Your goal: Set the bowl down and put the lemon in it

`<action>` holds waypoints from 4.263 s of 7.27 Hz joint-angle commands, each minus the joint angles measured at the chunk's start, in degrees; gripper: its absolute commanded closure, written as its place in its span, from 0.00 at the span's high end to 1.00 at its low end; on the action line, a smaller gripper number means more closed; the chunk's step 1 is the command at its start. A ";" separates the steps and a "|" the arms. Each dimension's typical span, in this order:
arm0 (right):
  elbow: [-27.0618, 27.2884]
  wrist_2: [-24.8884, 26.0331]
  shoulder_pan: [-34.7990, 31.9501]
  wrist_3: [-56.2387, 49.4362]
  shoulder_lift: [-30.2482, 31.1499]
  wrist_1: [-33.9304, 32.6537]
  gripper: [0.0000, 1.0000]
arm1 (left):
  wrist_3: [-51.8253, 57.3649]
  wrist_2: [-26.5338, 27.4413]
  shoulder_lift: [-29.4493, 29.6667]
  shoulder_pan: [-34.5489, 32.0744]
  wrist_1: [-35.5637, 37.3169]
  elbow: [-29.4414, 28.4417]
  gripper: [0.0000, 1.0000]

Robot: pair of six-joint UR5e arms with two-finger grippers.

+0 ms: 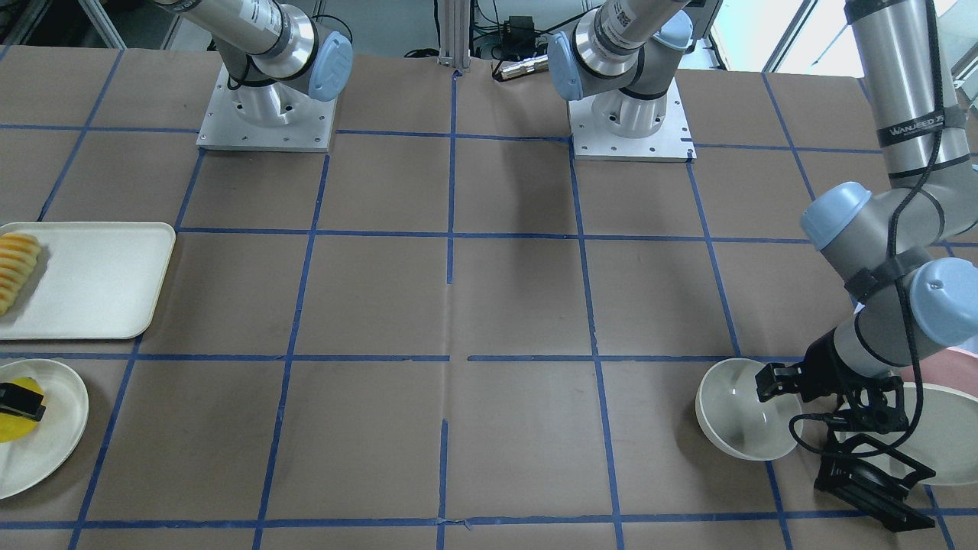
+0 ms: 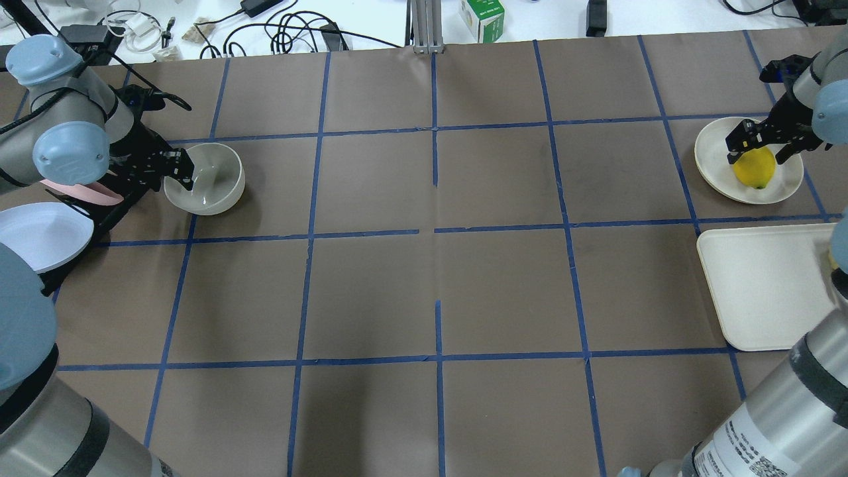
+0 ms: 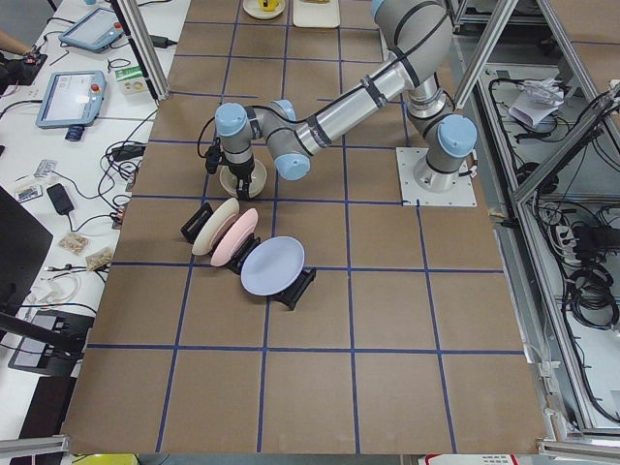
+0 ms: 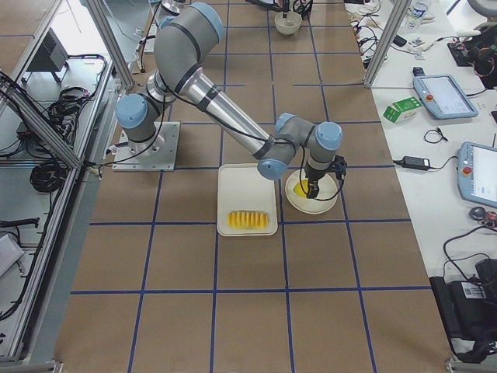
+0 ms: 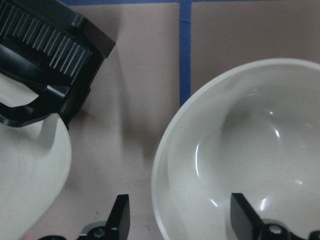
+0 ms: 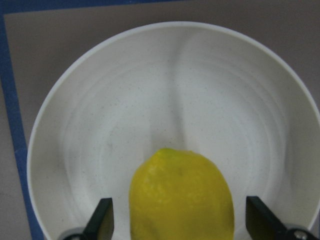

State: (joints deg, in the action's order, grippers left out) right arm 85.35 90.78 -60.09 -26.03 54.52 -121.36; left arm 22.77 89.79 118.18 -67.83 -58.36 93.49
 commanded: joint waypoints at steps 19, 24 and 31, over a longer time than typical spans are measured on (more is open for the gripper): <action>-6.42 -4.90 -24.45 29.45 14.74 23.10 0.00 | -36.13 -7.44 -4.62 -35.01 7.56 7.15 1.00; -6.25 -7.19 -37.08 41.64 14.04 23.37 0.00 | -27.25 -0.69 -17.24 -23.86 -26.08 -6.62 1.00; -3.26 -6.31 -49.68 55.99 4.47 10.37 0.00 | -26.37 -0.40 -24.84 -19.63 -33.66 -7.44 1.00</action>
State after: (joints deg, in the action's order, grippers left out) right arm 81.98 84.57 -108.91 28.06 61.13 -109.22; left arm -3.61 89.38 93.52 -87.51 -91.94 86.02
